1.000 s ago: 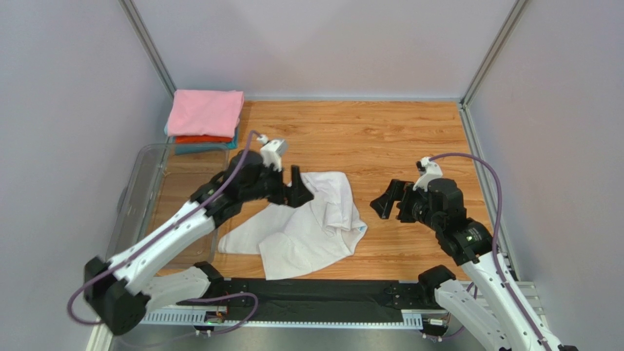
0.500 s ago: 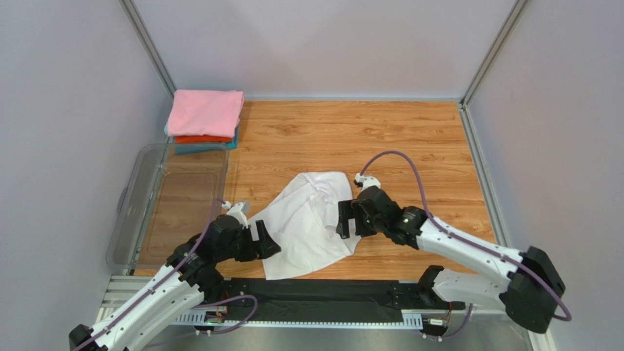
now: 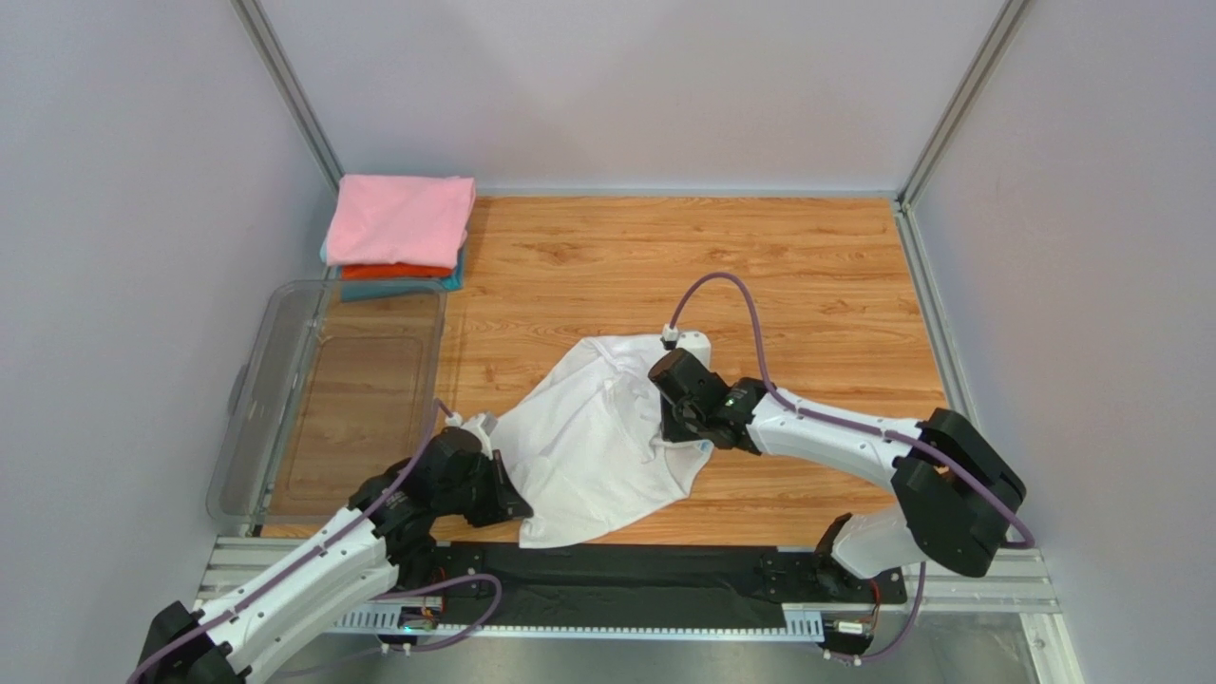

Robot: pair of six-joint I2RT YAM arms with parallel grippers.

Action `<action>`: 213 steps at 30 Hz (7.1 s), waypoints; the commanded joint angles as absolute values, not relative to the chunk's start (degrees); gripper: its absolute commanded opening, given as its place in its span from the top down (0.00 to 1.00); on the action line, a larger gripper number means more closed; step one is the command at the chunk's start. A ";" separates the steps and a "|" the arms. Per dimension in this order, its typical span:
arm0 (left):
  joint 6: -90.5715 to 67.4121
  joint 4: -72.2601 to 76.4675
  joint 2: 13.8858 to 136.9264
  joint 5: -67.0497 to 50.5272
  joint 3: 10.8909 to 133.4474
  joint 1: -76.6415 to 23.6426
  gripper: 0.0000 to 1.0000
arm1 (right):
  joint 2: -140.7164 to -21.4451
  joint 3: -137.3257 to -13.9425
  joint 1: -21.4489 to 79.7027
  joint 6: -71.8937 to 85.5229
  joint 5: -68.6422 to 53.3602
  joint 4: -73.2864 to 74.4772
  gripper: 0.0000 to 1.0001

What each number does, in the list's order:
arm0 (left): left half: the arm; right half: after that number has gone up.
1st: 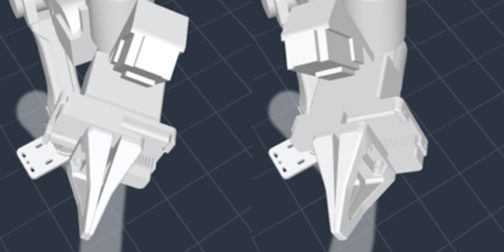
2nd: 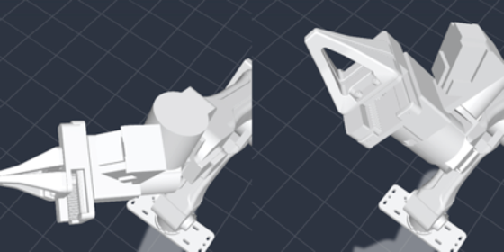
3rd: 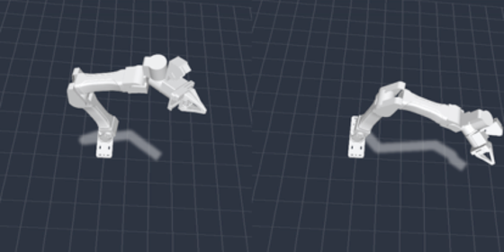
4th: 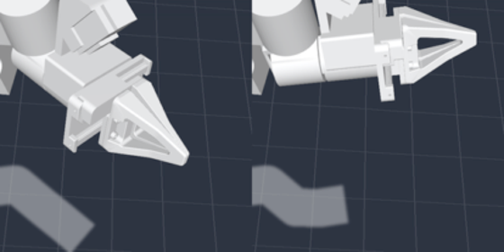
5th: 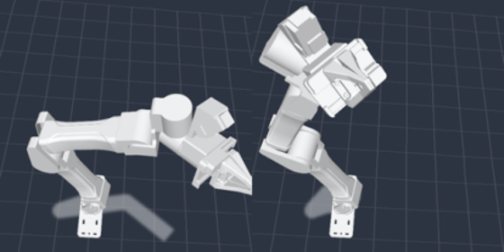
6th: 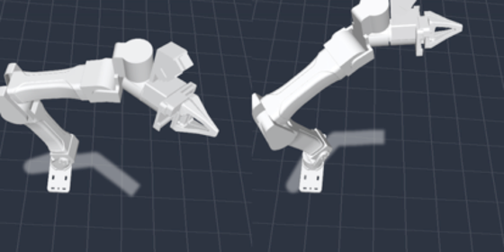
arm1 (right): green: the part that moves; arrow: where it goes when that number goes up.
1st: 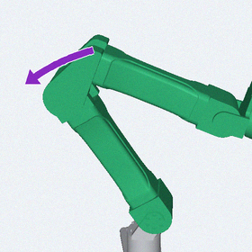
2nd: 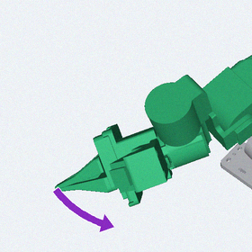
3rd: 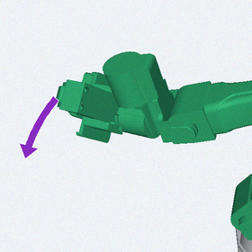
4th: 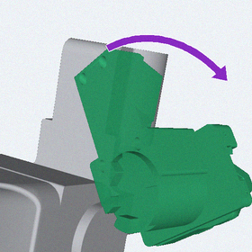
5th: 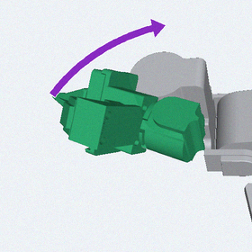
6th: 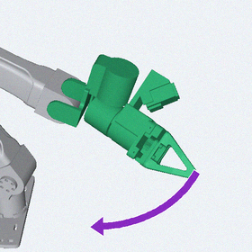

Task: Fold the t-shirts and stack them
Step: Flatten the tshirt out

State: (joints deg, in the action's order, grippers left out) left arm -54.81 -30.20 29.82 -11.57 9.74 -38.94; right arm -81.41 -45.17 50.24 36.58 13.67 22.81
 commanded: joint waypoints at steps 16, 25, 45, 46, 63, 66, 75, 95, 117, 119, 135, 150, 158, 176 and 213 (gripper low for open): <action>-50.10 -28.20 21.43 -17.76 30.19 -39.02 1.00 | -48.19 -49.74 50.54 32.61 26.10 34.18 0.95; -41.49 -29.44 31.28 -21.27 59.10 -39.11 1.00 | -35.33 -66.50 50.54 26.19 24.26 43.50 0.92; -31.63 -38.60 67.81 -13.86 90.78 -28.53 1.00 | -57.02 -87.26 39.97 13.89 37.94 47.29 0.93; -33.99 -37.71 70.03 -19.80 91.57 -25.95 1.00 | -59.56 -88.41 35.99 13.97 32.75 47.02 0.94; -46.16 -26.97 93.37 -51.60 123.97 -12.57 1.00 | -76.05 -111.93 20.66 11.16 18.27 41.05 0.94; -38.69 -30.32 80.89 -45.02 102.54 -12.57 1.00 | -66.21 -92.56 19.69 14.84 23.19 41.22 0.90; -42.97 -18.11 49.76 -31.64 34.05 -13.45 0.54 | -47.03 -49.42 19.25 32.86 23.64 48.42 0.35; -43.33 -9.59 48.41 -26.99 27.42 -24.42 0.00 | -45.86 -39.11 23.54 31.39 4.56 36.47 0.00; -45.62 14.07 83.32 -27.79 23.82 -30.15 0.02 | -96.50 -61.08 28.30 28.47 21.97 35.07 0.51; -45.53 9.77 81.75 -25.94 23.03 -30.15 0.02 | -98.43 -61.17 28.04 28.83 21.80 35.16 0.53; -43.33 -1.41 69.78 -17.22 20.30 -30.15 0.01 | -98.53 -59.07 27.77 31.82 21.18 35.60 0.85; -43.51 -1.23 71.63 -16.44 19.42 -30.06 0.01 | -90.18 -56.16 26.02 30.15 19.52 36.39 1.00; -42.72 -2.63 70.14 -16.35 19.25 -30.15 0.01 | -88.16 -55.37 20.85 29.00 23.37 36.74 1.00; -40.78 -0.88 67.76 -17.31 17.05 -30.06 0.01 | -89.20 -61.87 7.12 26.45 36.20 43.23 1.00; -41.92 -1.82 55.47 -23.74 15.64 -30.50 0.02 | -65.76 -48.88 9.72 31.37 10.21 42.72 0.00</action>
State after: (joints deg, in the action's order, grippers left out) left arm -41.89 3.18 58.43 -24.05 15.35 -30.04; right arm -68.01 -52.58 4.69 31.22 20.69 47.46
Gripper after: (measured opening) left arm 0.985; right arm 0.998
